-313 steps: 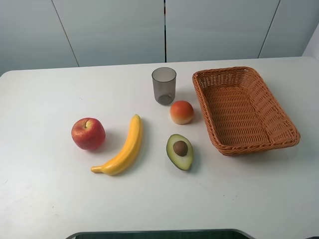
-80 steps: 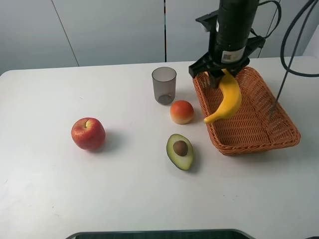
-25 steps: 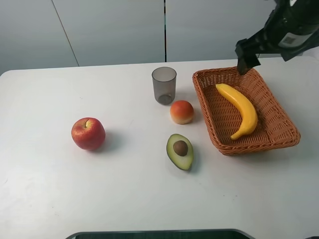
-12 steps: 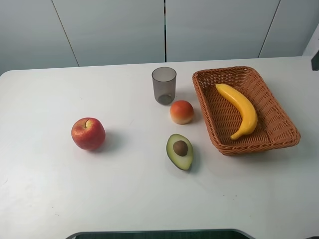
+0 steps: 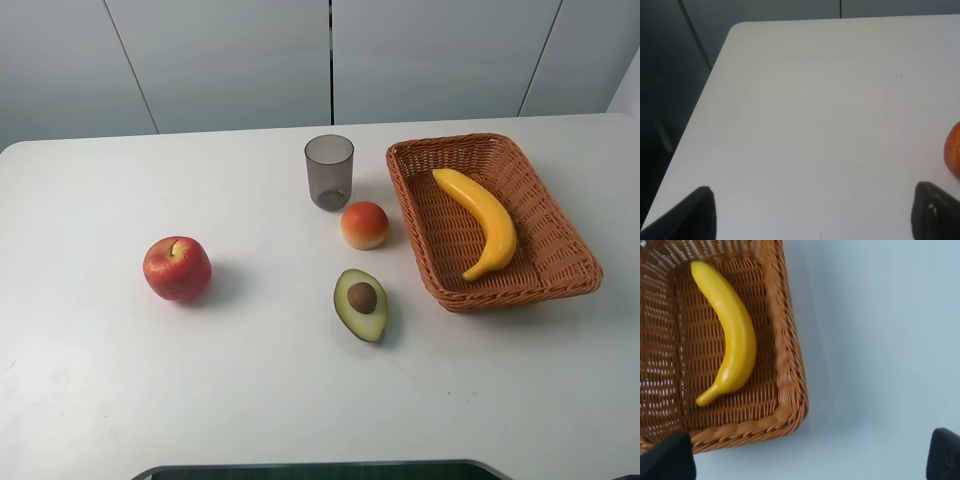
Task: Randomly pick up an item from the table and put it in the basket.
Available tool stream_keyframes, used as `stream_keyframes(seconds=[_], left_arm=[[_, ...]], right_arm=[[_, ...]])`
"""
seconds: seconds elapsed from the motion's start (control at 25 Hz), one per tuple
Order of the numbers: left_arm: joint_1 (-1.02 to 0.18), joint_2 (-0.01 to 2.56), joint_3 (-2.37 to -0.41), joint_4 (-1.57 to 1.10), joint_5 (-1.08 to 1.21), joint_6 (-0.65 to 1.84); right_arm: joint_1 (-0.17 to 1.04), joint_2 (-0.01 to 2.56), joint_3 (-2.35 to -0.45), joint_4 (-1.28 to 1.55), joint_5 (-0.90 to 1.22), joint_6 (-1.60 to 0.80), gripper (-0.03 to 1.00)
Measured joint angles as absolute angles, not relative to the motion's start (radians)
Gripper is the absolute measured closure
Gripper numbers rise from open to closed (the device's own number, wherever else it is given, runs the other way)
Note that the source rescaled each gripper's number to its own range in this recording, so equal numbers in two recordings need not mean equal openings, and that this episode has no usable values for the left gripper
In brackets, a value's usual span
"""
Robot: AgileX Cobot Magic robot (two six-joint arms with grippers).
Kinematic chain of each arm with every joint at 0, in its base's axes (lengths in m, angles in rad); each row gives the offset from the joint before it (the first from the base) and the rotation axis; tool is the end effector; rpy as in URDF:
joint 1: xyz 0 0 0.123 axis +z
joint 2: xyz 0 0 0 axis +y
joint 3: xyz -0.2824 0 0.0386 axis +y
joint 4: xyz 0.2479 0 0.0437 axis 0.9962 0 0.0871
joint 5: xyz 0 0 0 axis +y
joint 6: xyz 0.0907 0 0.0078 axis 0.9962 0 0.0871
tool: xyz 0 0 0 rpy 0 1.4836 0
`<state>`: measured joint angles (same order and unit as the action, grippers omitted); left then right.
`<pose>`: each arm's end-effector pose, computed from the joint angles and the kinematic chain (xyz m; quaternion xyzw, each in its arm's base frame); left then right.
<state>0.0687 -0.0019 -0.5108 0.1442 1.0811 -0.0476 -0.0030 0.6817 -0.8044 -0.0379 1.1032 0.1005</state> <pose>-0.0085 0.0110 0.2792 -0.0535 0.8513 0.0774 0.5161 0.1027 -0.0034 0.3337 0.0463 0.9419 -0.0026 0.3328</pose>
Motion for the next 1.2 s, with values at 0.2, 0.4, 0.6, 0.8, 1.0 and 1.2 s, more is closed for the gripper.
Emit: stream_keyframes(seconds=[0.2,0.4,0.6,0.8,1.0,1.2], left_arm=[[0.069,-0.002,-0.511,0.144,1.081,-0.048],[0.069,-0.002,-0.511,0.144,1.081,-0.048],[0.069,-0.002,-0.511,0.144,1.081,-0.048],[0.069,-0.002,-0.511,0.144,1.081,-0.048],[0.069,-0.002,-0.511,0.144,1.081,-0.048],[0.069,-0.002,-0.511,0.144,1.081,-0.048]], right_arm=[[-0.003,0.529,-0.741,-0.034,1.103,0.096,-0.03],[0.02,0.42,-0.7,-0.014,1.096,0.088,-0.03],[0.029,0.305,-0.699,-0.011,1.093,0.08,-0.03],[0.029,0.165,-0.696,-0.011,1.119,0.069,-0.03],[0.029,0.034,-0.642,0.0,1.127,0.049,-0.03],[0.029,0.004,-0.559,0.015,1.143,0.006,-0.03]])
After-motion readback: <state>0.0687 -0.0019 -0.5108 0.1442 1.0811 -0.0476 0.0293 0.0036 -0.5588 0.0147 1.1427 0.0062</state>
